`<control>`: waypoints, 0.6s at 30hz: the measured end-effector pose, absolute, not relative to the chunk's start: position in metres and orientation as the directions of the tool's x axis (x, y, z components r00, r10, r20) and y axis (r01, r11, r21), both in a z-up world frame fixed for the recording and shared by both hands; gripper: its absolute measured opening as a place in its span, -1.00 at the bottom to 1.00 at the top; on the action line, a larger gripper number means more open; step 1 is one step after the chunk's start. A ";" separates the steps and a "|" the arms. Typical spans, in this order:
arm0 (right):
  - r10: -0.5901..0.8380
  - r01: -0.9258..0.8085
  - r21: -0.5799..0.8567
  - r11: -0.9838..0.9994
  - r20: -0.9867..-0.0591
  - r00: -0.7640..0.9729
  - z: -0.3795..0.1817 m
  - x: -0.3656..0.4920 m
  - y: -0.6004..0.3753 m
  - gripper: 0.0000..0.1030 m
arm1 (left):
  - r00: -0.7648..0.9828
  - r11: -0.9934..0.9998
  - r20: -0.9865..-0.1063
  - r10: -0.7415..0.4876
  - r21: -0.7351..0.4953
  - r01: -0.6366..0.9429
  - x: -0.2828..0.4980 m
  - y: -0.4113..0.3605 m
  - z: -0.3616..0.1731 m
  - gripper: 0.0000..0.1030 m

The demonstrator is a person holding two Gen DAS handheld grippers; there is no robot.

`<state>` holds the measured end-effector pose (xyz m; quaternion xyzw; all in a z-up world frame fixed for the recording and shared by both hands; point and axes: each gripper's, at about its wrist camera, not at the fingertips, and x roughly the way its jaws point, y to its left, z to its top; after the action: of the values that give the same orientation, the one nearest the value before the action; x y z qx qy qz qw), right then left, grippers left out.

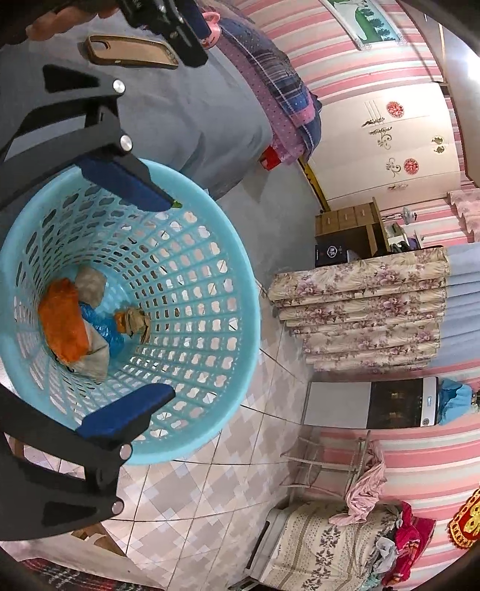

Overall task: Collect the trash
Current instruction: 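Open the right gripper dropping the balloon while the left gripper releases the stocking into the basket, then move both grippers back over the table toward the remaining items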

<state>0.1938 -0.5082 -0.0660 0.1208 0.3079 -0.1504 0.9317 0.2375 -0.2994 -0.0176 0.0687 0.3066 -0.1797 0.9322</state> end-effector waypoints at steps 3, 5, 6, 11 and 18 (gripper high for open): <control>-0.228 0.357 0.105 0.928 -0.598 0.768 -0.062 0.193 -0.502 0.86 | 0.758 0.932 -0.590 -0.276 0.030 0.362 0.234 -0.286 -0.013 0.82; -0.234 0.353 0.094 0.931 -0.587 0.775 -0.059 0.191 -0.498 0.88 | 0.766 0.936 -0.587 -0.263 0.036 0.349 0.232 -0.276 -0.011 0.84; -0.234 0.350 0.093 0.932 -0.585 0.777 -0.058 0.191 -0.497 0.89 | 0.769 0.939 -0.585 -0.257 0.035 0.341 0.231 -0.270 -0.010 0.86; -0.221 0.317 0.080 0.945 -0.557 0.801 -0.050 0.188 -0.481 0.91 | 0.775 0.957 -0.591 -0.224 0.018 0.290 0.225 -0.231 -0.011 0.88; -0.152 0.202 0.033 0.979 -0.548 0.822 -0.045 0.189 -0.438 0.91 | 0.765 0.976 -0.618 -0.183 -0.023 0.215 0.209 -0.170 -0.020 0.89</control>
<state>0.1889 -0.4381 -0.0446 0.0448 0.2832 -0.0929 0.9535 0.2089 -0.1702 -0.0202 0.0245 0.3261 -0.1058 0.9391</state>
